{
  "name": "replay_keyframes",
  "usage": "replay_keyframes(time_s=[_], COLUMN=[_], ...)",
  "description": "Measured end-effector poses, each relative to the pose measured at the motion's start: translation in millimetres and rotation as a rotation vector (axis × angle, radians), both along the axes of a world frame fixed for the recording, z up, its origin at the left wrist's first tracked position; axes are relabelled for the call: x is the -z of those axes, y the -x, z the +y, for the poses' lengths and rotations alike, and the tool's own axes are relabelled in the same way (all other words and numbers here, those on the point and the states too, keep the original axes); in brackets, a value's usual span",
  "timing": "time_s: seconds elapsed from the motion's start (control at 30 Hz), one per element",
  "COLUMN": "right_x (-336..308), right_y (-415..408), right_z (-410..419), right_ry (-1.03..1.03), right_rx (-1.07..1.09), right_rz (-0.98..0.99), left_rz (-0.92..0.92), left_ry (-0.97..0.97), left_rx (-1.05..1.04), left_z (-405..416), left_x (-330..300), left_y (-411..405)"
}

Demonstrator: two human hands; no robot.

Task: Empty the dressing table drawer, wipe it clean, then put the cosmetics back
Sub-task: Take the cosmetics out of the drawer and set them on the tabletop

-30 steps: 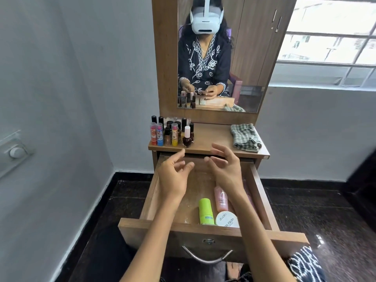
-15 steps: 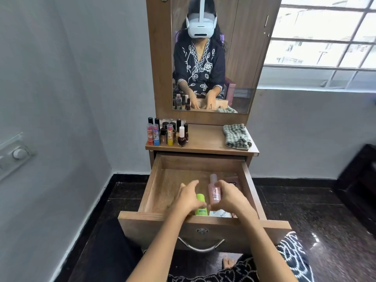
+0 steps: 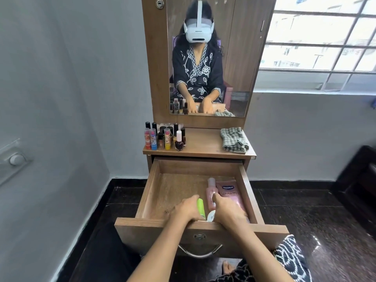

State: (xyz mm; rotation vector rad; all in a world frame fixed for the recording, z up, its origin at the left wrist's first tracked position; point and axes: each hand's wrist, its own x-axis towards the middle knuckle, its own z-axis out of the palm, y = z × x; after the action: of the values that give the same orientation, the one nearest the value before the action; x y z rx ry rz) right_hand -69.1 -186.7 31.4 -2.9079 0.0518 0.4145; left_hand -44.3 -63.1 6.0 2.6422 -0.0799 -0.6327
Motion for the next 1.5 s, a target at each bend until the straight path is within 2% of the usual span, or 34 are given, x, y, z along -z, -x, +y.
replay_keyframes(time_s=[0.6, 0.8, 1.1, 1.4, 1.5], right_x=[2.1, 4.6, 4.8, -2.3, -19.2], right_y=[-1.0, 0.8, 4.1, -7.8, -24.2], right_z=[2.4, 1.1, -1.4, -5.3, -10.2], right_ry=[0.054, 0.007, -0.079, -0.358, -0.479], right_rx=[0.031, 0.024, 0.06, 0.102, 0.097], right_rz=[-0.079, -0.147, -0.307, -0.467, -0.504], left_rz=[0.021, -0.039, -0.267, -0.569, -0.713], left_ry=[0.037, 0.13, 0.203, 0.402, 0.37], left_rx=[-0.036, -0.059, -0.168, -0.214, -0.195], left_z=[-0.4, 0.9, 2.9, 2.6, -3.3], left_x=[0.3, -3.2, -4.1, -19.8, -45.3], left_y=[-1.9, 3.8, 11.6, 5.6, -6.7])
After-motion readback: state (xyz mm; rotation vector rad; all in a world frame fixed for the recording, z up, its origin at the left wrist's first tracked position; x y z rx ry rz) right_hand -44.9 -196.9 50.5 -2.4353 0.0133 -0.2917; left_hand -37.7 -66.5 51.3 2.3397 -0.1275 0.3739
